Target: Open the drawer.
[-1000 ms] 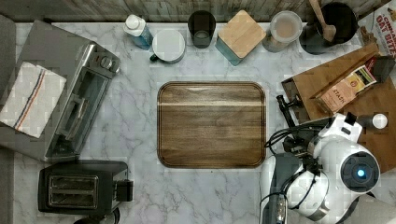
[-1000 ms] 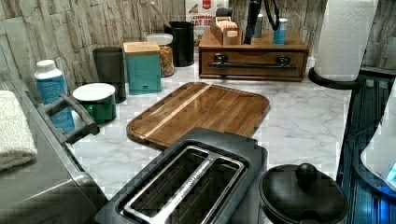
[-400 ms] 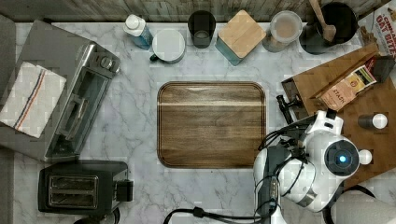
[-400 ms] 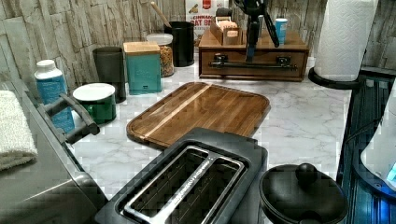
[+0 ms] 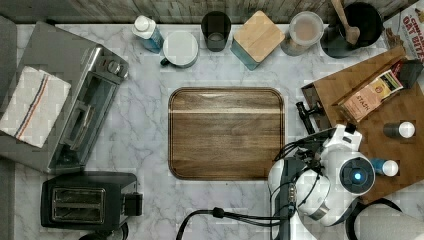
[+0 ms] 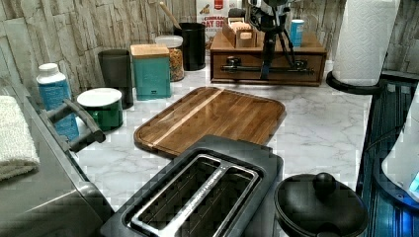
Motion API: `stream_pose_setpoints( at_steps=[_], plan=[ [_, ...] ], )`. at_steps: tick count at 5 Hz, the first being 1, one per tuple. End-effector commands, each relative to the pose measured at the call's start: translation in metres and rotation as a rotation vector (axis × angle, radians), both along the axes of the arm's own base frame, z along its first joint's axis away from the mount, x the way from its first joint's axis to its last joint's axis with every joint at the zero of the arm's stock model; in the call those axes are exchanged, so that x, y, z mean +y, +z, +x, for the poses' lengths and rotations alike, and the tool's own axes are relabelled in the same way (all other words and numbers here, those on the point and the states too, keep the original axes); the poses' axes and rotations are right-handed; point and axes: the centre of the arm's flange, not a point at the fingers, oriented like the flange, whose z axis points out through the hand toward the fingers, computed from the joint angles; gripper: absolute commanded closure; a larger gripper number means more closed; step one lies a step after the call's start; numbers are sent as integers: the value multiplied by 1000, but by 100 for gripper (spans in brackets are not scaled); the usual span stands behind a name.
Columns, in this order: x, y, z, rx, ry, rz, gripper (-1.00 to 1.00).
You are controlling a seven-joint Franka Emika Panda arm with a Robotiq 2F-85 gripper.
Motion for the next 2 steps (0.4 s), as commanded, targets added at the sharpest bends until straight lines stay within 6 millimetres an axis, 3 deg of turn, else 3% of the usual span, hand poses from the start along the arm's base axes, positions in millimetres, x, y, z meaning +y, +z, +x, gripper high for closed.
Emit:
stream_pose_setpoints(
  at_steps=[1,2],
  plan=[
    [7,-7,12,8,109,64,-100],
    [16,-15,19,41,164,100,-100]
  ],
)
